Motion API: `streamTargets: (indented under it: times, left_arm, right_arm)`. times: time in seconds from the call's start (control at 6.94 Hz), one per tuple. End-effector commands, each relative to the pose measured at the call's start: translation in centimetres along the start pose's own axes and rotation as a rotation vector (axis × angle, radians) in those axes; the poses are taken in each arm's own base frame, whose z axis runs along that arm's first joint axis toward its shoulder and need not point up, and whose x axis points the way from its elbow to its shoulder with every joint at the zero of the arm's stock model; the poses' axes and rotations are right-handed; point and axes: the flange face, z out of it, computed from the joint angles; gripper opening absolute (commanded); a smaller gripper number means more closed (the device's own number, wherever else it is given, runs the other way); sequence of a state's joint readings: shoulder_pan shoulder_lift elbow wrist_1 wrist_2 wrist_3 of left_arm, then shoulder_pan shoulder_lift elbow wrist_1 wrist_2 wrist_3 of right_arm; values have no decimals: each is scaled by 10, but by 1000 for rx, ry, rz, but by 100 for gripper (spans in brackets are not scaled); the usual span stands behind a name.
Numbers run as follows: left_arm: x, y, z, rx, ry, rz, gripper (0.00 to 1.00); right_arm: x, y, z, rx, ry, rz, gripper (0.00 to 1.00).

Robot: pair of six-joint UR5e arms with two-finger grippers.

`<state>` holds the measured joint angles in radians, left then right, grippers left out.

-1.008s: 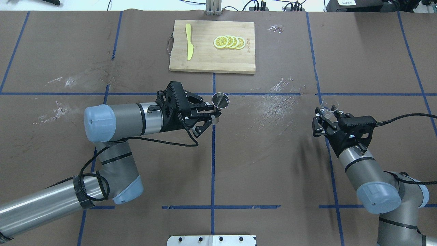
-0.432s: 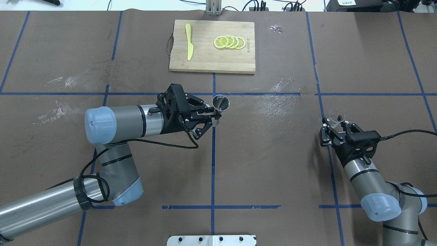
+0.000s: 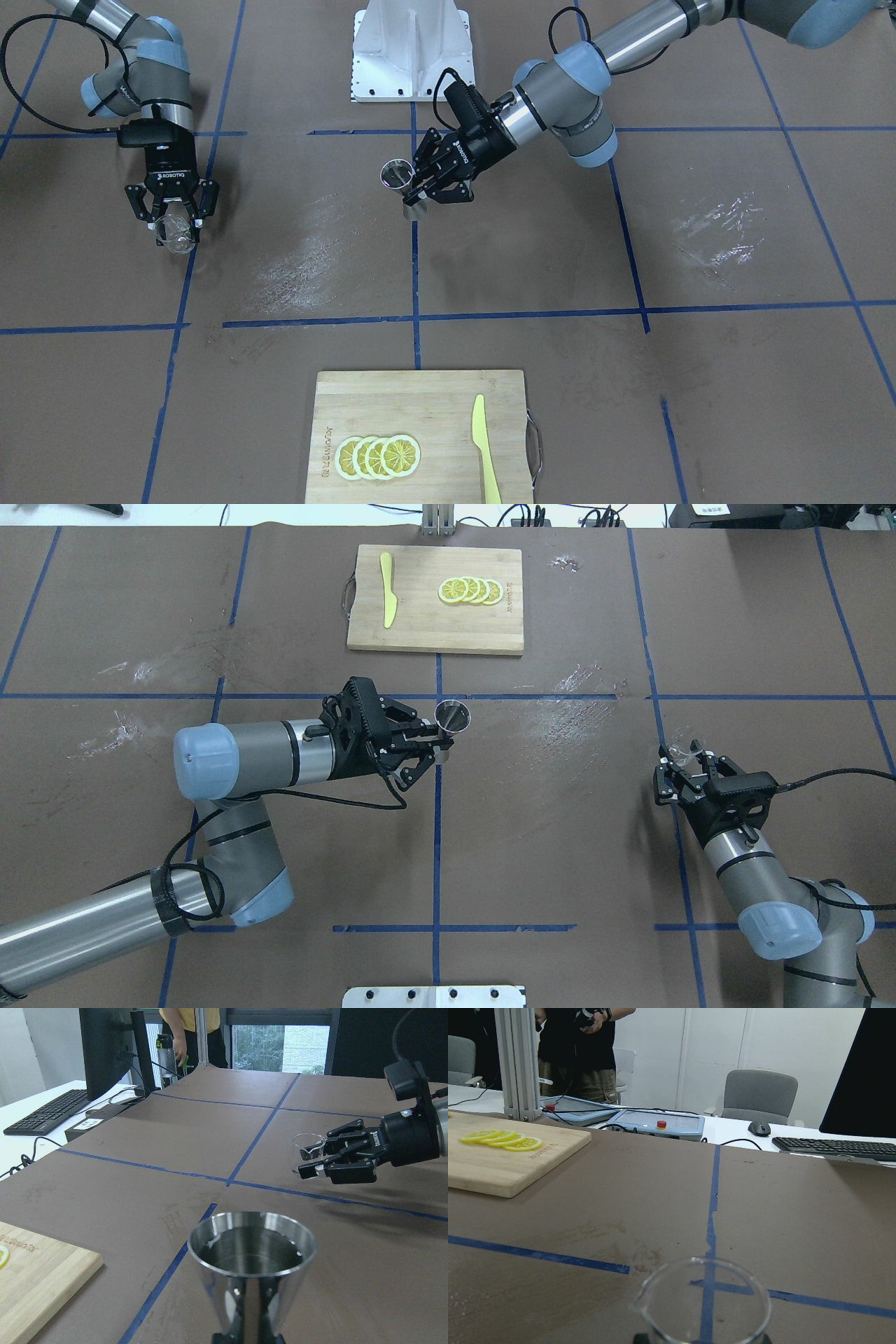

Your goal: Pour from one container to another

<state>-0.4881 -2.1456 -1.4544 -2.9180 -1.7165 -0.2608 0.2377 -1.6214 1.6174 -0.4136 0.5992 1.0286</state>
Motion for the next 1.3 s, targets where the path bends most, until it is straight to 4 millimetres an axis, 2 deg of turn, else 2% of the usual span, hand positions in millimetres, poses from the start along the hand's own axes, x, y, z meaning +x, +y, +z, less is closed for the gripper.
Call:
streamTargets:
  times: [0.0, 0.29, 0.43, 0.58, 0.86, 1.15]
  left_arm:
    - [1, -9, -7, 20, 1, -5, 0]
    - [2, -12, -56, 54, 2, -81, 0]
    - [-2, -9, -76, 57, -6, -90, 0]
    - [-14, 4, -99, 64, -25, -113, 0]
    - [-43, 75, -181, 82, -67, -103, 0]
    - [-49, 132, -253, 73, -90, -156, 0]
  right_arm:
    - [-10, -15, -5, 6, -20, -1, 0]
    - [-10, -15, -6, 5, -21, 1, 0]
    - [-11, -15, -5, 6, -22, 2, 0]
    - [-12, -16, -6, 7, -24, 3, 0]
    - [-19, -20, -6, 10, -31, -7, 0]
    - [-20, -21, -6, 11, -32, -5, 0]
